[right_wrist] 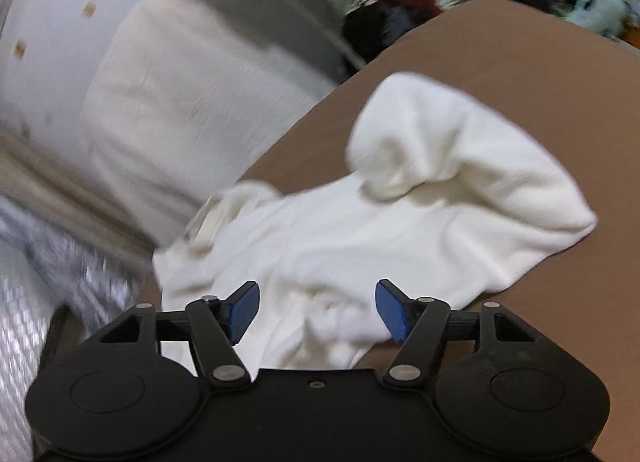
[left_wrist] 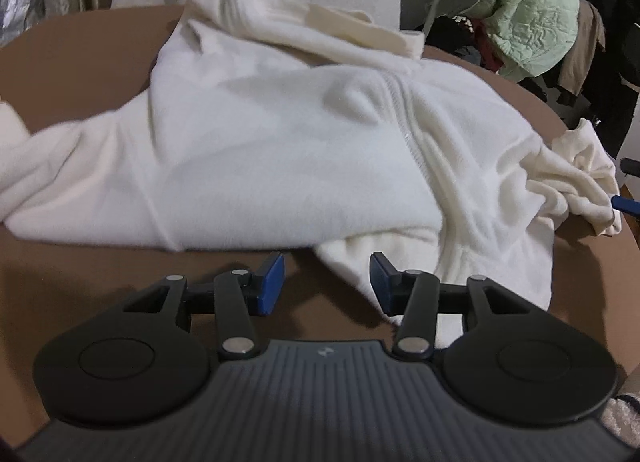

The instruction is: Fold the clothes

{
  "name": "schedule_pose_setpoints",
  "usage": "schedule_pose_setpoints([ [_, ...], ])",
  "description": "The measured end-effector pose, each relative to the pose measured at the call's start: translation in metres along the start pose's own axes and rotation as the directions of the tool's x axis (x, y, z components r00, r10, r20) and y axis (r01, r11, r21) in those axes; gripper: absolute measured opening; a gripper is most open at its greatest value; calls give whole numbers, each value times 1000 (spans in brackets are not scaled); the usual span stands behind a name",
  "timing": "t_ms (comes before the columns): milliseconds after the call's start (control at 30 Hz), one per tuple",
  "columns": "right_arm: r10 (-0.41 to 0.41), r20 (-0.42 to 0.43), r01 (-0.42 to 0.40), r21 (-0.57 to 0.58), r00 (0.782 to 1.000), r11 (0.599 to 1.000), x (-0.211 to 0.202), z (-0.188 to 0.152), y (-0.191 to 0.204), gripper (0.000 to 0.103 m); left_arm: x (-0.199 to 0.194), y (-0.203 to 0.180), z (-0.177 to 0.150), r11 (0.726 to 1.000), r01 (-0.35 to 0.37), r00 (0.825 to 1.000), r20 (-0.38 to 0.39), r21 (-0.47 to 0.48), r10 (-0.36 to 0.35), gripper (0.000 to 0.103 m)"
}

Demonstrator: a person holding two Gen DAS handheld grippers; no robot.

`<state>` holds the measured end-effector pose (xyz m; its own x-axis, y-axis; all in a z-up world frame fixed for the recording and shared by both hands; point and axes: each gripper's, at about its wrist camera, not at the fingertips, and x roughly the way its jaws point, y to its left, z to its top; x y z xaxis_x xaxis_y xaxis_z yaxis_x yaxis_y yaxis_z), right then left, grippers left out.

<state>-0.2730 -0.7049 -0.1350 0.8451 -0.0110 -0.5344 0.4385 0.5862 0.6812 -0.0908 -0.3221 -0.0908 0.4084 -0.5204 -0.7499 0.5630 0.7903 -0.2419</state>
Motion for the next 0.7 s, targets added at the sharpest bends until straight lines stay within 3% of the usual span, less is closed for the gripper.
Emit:
schedule_pose_setpoints([
  [133, -53, -23, 52, -61, 998, 997, 5, -9, 15, 77, -4, 9, 2, 999, 29, 1000, 14, -43, -28, 46],
  [267, -119, -81, 113, -73, 990, 991, 17, -15, 20, 79, -7, 15, 6, 998, -33, 999, 41, -52, 35, 49],
  [333, -159, -139, 152, -61, 977, 986, 24, -22, 16, 79, -2, 20, 5, 996, 12, 1000, 23, -89, -10, 49],
  [400, -120, -199, 126, 14, 973, 992, 31, -34, 10, 79, 4, 24, 4, 990, 56, 998, 6, -127, -56, 49],
  [467, -10, -266, 40, 108, 964, 993, 43, -50, 7, 79, 10, 28, 3, 981, 99, 995, -10, -166, -102, 49],
  [533, 66, -365, -9, 158, 929, 987, 65, -70, 13, 79, 16, 32, 2, 969, 140, 989, -23, -205, -148, 49],
  [600, 80, -460, -24, 127, 884, 992, 87, -90, 26, 79, 21, 37, 1, 953, 181, 980, -35, -244, -195, 49],
  [700, 37, -515, -29, 24, 856, 999, 106, -112, 46, 80, 33, 28, -3, 952, 214, 972, -50, -221, -230, 52],
])
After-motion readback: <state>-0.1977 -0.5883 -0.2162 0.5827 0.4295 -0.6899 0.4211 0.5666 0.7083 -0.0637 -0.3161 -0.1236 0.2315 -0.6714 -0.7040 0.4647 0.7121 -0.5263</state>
